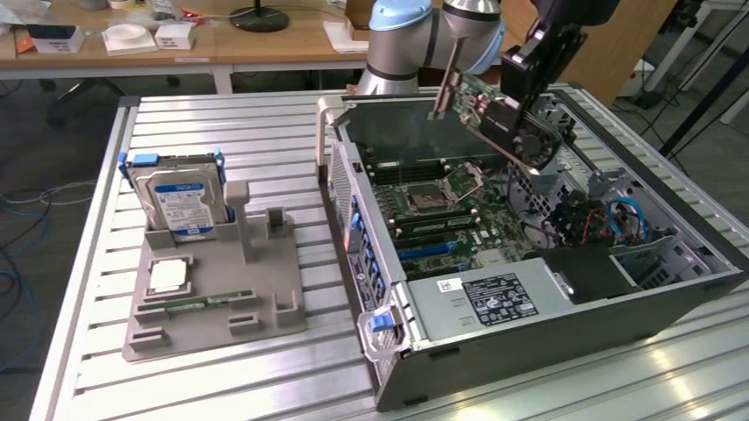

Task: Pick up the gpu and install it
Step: 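Insert the gpu into the slot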

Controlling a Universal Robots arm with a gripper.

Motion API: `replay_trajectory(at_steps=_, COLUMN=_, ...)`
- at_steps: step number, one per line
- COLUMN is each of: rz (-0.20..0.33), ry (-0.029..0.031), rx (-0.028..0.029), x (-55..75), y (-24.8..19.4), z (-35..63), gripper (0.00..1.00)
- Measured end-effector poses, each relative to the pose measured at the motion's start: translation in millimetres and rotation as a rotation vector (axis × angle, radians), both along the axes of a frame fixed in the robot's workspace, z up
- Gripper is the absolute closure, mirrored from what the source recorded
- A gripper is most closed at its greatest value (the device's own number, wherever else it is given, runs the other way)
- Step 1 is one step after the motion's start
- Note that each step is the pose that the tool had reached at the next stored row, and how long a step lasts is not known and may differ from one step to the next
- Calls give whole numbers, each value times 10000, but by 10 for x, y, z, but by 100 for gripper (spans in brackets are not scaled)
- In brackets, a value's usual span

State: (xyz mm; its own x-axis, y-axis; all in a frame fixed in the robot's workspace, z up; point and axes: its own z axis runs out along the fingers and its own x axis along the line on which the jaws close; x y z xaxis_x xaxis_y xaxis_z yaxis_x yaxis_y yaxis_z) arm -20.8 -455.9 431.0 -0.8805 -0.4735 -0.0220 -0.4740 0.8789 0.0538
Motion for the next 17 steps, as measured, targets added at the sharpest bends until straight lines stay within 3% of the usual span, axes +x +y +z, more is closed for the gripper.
replay_trajectory(at_steps=17, rz=1977, ry=0, rx=1, x=2, y=0, z=0, gripper=74)
